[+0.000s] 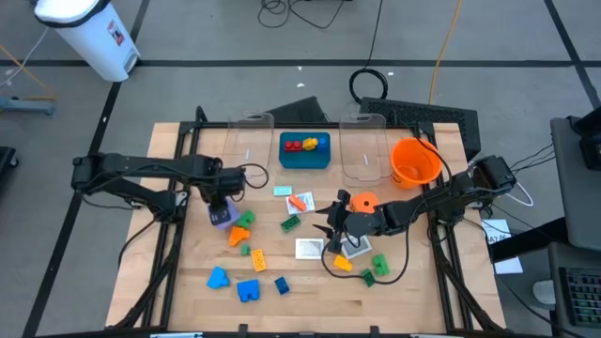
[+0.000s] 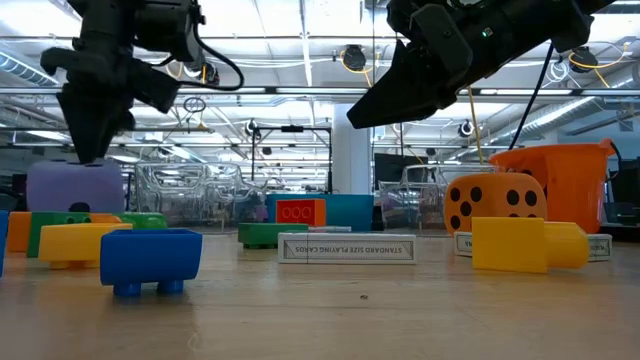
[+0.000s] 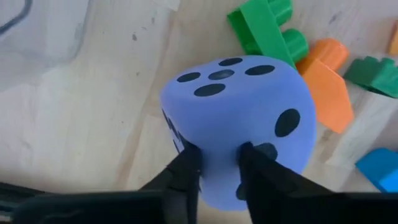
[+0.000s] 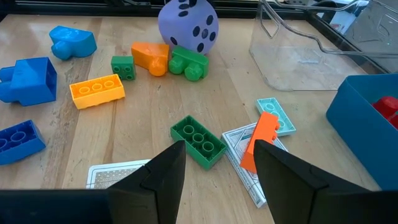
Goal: Pick & Place Toys
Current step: Put the purple dice into the left transparent bin
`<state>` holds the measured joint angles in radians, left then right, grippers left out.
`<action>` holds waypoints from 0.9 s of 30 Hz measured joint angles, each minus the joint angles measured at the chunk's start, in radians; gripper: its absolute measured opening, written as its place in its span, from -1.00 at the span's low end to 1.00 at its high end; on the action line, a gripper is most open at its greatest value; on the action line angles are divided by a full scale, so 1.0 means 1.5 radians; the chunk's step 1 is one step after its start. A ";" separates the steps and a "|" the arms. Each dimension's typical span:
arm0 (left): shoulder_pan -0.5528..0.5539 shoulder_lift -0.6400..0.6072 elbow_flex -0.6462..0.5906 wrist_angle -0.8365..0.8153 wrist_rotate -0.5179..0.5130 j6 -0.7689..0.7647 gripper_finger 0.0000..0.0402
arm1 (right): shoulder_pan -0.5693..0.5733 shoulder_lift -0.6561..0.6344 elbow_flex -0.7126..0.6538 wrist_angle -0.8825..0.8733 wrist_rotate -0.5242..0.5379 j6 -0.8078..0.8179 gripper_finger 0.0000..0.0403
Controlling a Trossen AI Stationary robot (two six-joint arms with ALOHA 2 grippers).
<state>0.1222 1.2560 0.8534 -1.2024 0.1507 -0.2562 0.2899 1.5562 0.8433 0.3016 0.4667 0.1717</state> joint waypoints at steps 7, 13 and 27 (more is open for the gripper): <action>-0.001 -0.019 0.045 -0.023 0.015 0.000 -0.95 | 0.000 0.000 0.000 0.000 0.000 0.000 -0.08; -0.001 -0.019 0.048 -0.019 0.012 0.007 -1.00 | 0.000 0.000 0.000 -0.001 0.000 0.000 -0.08; -0.001 -0.019 0.049 -0.019 -0.028 -0.008 -0.75 | 0.000 0.000 0.000 -0.001 0.000 0.000 -0.08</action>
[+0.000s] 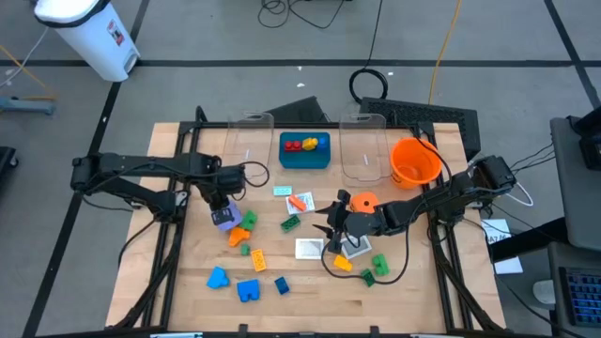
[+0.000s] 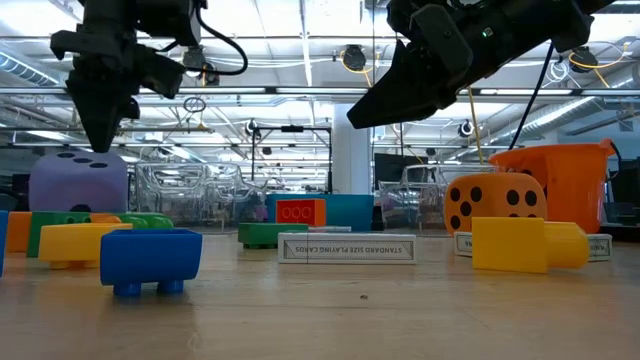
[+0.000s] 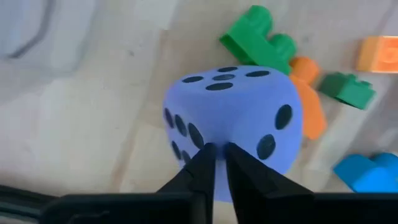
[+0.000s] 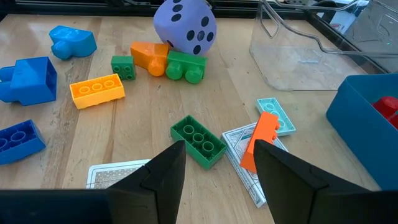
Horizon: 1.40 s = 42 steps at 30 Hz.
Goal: Pick & Place Toys
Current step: Put the purple dice into the left transparent bin
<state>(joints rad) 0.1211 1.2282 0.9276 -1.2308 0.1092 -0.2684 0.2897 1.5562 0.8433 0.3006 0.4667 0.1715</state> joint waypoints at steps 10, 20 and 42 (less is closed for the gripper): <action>0.020 -0.001 0.001 -0.015 -0.056 0.008 -0.14 | 0.000 0.000 0.000 0.000 0.000 0.000 -0.08; 0.024 -0.001 0.001 -0.073 -0.055 0.001 0.28 | 0.000 0.000 0.000 0.000 0.000 0.000 -0.08; 0.024 -0.001 0.002 -0.068 -0.056 0.049 0.69 | 0.000 0.000 0.000 0.000 0.000 0.000 -0.08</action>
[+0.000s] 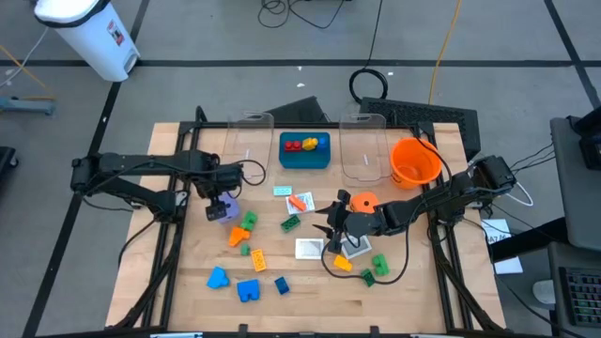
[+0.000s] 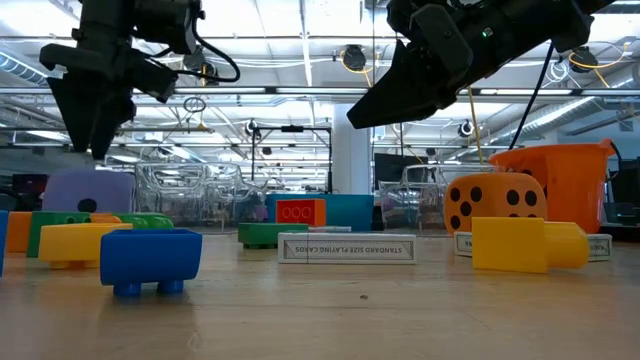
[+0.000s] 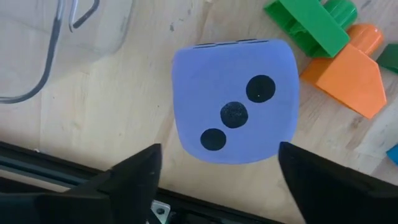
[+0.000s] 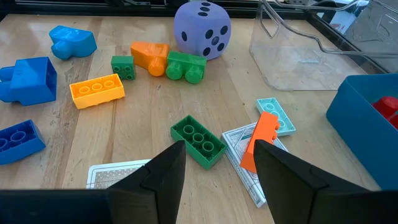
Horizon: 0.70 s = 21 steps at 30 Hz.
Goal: Pick & Place Toys
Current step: Put the purple dice into the left transparent bin
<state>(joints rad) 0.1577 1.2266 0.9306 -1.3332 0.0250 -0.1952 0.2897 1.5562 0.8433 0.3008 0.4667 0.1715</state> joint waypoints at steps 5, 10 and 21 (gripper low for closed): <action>0.000 0.000 0.000 0.003 0.001 -0.013 0.96 | 0.000 0.000 0.000 0.000 0.000 0.000 -0.08; -0.001 0.000 0.000 0.017 0.001 -0.018 0.89 | 0.000 0.000 0.000 0.000 0.000 0.000 -0.08; -0.006 0.000 -0.014 0.047 0.001 -0.009 0.97 | 0.000 0.000 0.000 0.000 0.000 0.000 -0.08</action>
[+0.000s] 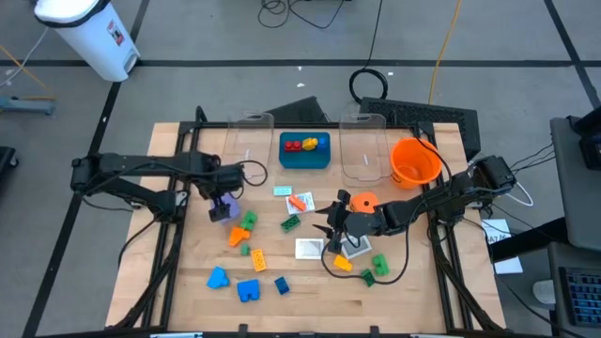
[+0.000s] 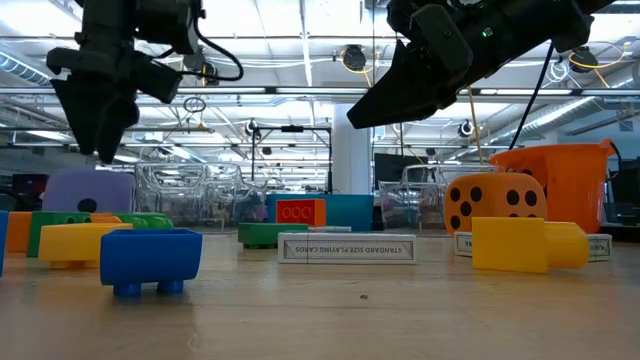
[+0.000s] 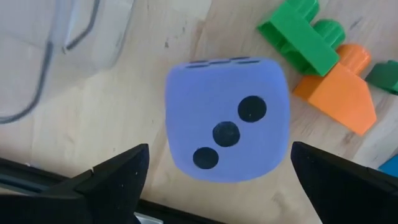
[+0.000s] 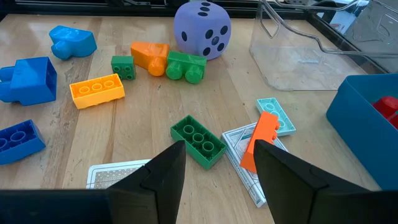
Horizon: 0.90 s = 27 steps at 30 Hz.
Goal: Pick & Place Toys
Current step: Put the purple dice into the left transparent bin
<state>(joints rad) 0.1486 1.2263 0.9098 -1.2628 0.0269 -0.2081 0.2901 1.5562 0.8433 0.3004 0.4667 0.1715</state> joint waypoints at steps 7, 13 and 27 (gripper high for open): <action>0.000 0.000 -0.034 0.028 -0.001 0.011 0.99 | 0.000 0.000 0.000 0.000 0.000 0.000 -0.08; 0.001 0.000 -0.034 0.043 -0.001 0.014 0.99 | 0.000 0.000 0.000 0.000 0.000 0.000 -0.08; 0.001 0.011 -0.036 0.066 0.005 0.015 0.99 | 0.000 0.000 0.000 0.000 0.000 0.000 -0.08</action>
<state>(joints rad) 0.1497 1.2425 0.8562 -1.1631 0.0341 -0.1852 0.2897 1.5562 0.8434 0.3006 0.4667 0.1715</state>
